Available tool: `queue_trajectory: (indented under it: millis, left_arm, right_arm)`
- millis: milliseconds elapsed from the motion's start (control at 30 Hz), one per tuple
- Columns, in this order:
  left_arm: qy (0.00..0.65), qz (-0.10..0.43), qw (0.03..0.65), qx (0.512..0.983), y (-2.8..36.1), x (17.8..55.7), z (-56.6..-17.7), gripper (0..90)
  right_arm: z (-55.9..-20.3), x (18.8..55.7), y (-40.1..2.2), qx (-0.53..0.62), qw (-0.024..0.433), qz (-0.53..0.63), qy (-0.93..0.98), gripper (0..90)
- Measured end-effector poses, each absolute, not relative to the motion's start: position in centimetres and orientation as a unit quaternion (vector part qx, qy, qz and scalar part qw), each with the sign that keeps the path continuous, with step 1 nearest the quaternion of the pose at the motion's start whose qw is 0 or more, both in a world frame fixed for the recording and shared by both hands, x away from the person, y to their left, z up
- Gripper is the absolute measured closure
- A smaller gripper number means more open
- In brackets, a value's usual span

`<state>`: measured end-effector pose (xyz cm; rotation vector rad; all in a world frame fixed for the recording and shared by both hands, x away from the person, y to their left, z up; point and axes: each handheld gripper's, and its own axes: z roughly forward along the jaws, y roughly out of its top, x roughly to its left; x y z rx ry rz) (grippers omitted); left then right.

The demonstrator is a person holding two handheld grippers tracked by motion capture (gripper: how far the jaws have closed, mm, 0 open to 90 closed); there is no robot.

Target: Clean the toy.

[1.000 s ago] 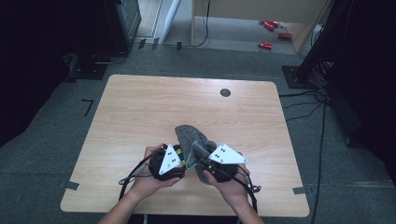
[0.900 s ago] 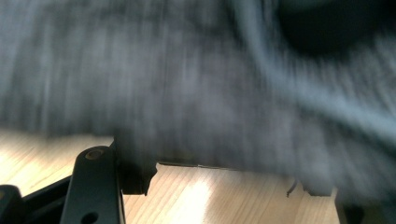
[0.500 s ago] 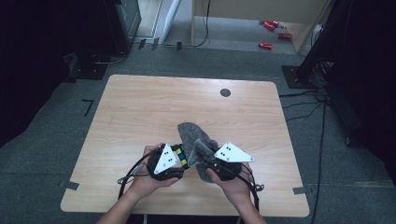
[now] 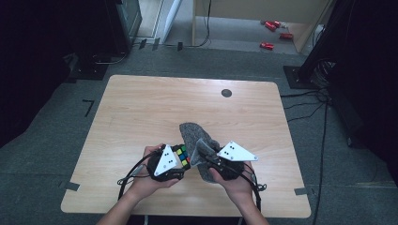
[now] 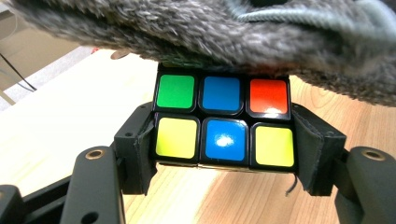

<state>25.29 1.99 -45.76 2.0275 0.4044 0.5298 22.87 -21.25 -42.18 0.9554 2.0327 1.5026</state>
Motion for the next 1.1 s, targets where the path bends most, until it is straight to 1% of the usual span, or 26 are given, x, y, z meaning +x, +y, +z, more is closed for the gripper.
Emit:
queue_trajectory:
  millis: [67, 100, 167, 267, 367, 400, 500, 600, 700, 800, 900, 967, 1033, 1100]
  left_arm:
    - [0.166, 0.208, 0.480, 0.836, 2.0, 25.4, -45.8, 34.8]
    - [0.165, 0.197, 0.477, 0.841, 2.0, 25.5, -45.9, 34.8]
    - [0.160, 0.206, 0.468, 0.845, 1.8, 25.4, -46.1, 34.8]
    - [0.160, 0.206, 0.467, 0.845, 1.8, 25.4, -46.1, 34.8]
    - [0.166, 0.193, 0.491, 0.833, 2.2, 25.5, -45.7, 34.8]
    - [0.166, 0.190, 0.498, 0.829, 2.4, 25.5, -45.6, 34.8]
    - [0.160, 0.167, 0.543, 0.807, 3.2, 25.5, -45.1, 34.8]
    - [0.163, 0.173, 0.563, 0.791, 3.8, 25.5, -44.7, 34.7]
    - [0.174, 0.164, 0.583, 0.776, 4.4, 25.8, -44.9, 34.7]
    - [0.179, 0.169, 0.577, 0.779, 4.3, 26.0, -45.0, 34.7]
    - [0.160, 0.174, 0.560, 0.794, 3.7, 25.7, -45.4, 34.7]
    - [0.155, 0.174, 0.564, 0.792, 3.4, 25.4, -45.4, 34.7]
    - [0.154, 0.181, 0.565, 0.790, 3.5, 25.3, -45.2, 34.7]
    - [0.154, 0.179, 0.576, 0.783, 3.8, 25.2, -44.9, 34.7]
  right_arm:
    - [-42.1, 22.5, -20.6, 0.327, 0.212, 0.551, 0.738, 68.2]
    - [-42.2, 22.4, -20.2, 0.316, 0.202, 0.557, 0.741, 67.6]
    - [-42.5, 22.1, -19.4, 0.299, 0.195, 0.559, 0.749, 67.3]
    - [-43.0, 22.2, -19.2, 0.298, 0.203, 0.548, 0.754, 68.7]
    - [-42.8, 22.9, -20.6, 0.336, 0.201, 0.556, 0.733, 69.4]
    - [-42.8, 23.2, -21.3, 0.350, 0.194, 0.565, 0.722, 69.3]
    - [-43.2, 23.8, -22.6, 0.386, 0.189, 0.563, 0.706, 68.7]
    - [-44.2, 24.3, -22.9, 0.400, 0.170, 0.565, 0.701, 69.0]
    - [-44.5, 24.8, -23.1, 0.414, 0.163, 0.554, 0.704, 69.0]
    - [-44.1, 24.5, -23.4, 0.412, 0.154, 0.569, 0.694, 69.0]
    - [-42.8, 23.9, -23.2, 0.385, 0.133, 0.604, 0.685, 68.9]
    - [-42.2, 23.5, -22.5, 0.368, 0.128, 0.611, 0.689, 69.0]
    - [-42.3, 23.5, -22.3, 0.372, 0.135, 0.607, 0.689, 69.2]
    - [-43.0, 24.1, -22.9, 0.390, 0.123, 0.604, 0.684, 69.4]
